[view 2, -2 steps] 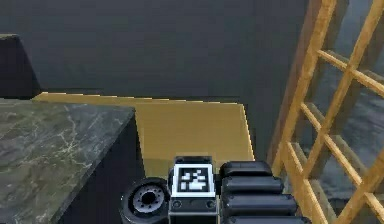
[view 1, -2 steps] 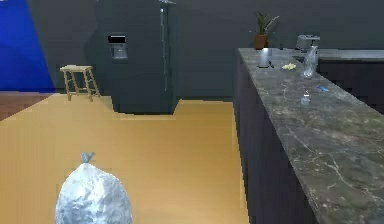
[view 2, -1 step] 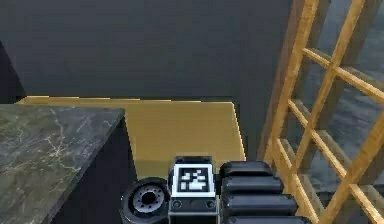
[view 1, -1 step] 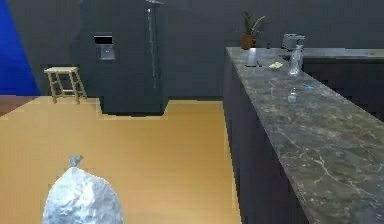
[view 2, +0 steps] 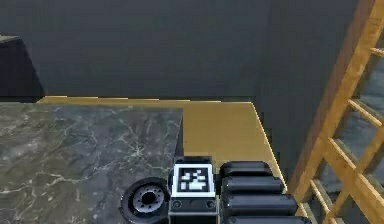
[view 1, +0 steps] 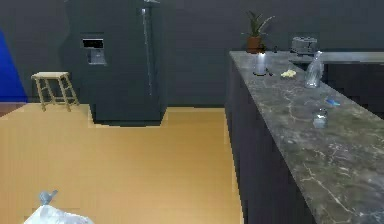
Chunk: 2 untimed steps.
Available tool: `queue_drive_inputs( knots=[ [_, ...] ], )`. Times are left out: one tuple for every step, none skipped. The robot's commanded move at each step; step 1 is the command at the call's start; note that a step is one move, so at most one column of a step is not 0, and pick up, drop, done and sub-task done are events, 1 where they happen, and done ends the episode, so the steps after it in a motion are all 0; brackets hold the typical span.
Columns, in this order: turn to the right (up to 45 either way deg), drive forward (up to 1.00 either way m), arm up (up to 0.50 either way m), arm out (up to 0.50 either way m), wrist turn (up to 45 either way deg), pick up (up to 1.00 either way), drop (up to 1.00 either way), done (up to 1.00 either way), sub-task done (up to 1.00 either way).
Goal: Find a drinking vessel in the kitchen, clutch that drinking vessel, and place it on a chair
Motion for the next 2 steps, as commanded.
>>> queue_drive_inputs(
  knots=[
    [3.0,0.00,0.00,0.00,0.0,0.00,0.00,0.00,0.00],
    [0.0,0.75,0.00,0.00,0.0,0.00,0.00,0.00,0.00]
  ],
)
